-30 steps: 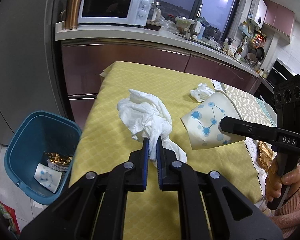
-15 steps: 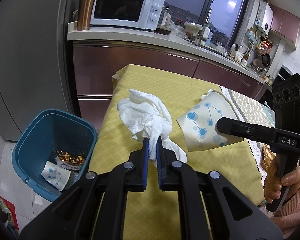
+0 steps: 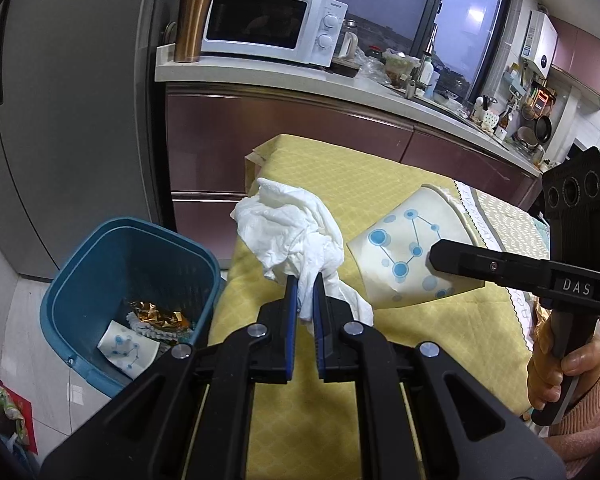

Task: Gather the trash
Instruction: 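Carry the tissue with the left gripper over the blue bin while the right gripper carries the cup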

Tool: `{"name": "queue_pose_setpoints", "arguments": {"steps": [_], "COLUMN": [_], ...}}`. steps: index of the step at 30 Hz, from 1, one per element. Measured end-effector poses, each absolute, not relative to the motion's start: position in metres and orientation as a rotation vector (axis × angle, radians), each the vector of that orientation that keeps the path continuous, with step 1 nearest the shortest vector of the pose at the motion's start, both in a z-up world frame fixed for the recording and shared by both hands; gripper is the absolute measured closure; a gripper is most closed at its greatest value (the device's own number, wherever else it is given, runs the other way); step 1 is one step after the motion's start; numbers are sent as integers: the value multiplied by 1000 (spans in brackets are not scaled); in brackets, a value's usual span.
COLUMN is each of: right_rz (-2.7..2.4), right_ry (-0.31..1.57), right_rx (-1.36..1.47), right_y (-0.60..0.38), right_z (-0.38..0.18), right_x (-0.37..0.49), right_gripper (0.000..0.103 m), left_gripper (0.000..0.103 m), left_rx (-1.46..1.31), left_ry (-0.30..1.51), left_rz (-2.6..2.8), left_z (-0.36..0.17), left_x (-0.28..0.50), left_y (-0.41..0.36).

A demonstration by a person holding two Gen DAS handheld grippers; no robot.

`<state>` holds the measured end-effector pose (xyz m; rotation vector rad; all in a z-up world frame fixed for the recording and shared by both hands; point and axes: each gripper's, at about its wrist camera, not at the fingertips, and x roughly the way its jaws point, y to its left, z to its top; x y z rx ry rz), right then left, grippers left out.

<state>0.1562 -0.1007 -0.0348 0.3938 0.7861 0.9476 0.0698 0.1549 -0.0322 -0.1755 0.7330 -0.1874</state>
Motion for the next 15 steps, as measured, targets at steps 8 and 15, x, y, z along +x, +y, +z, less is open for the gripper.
{"name": "queue_pose_setpoints", "arguments": {"steps": [8, 15], "right_rz": [967, 984], "right_ry": [793, 799], "right_rx": [382, 376], "right_y": [-88, -81], "right_z": [-35, -34], "right_x": [159, 161], "right_gripper": [100, 100], "left_gripper": [95, 95], "left_rx": [-183, -181], "left_ry": [724, 716], "left_rz": [-163, -142], "left_z": [-30, -27], "left_x": [69, 68], "left_y": [165, 172]}}
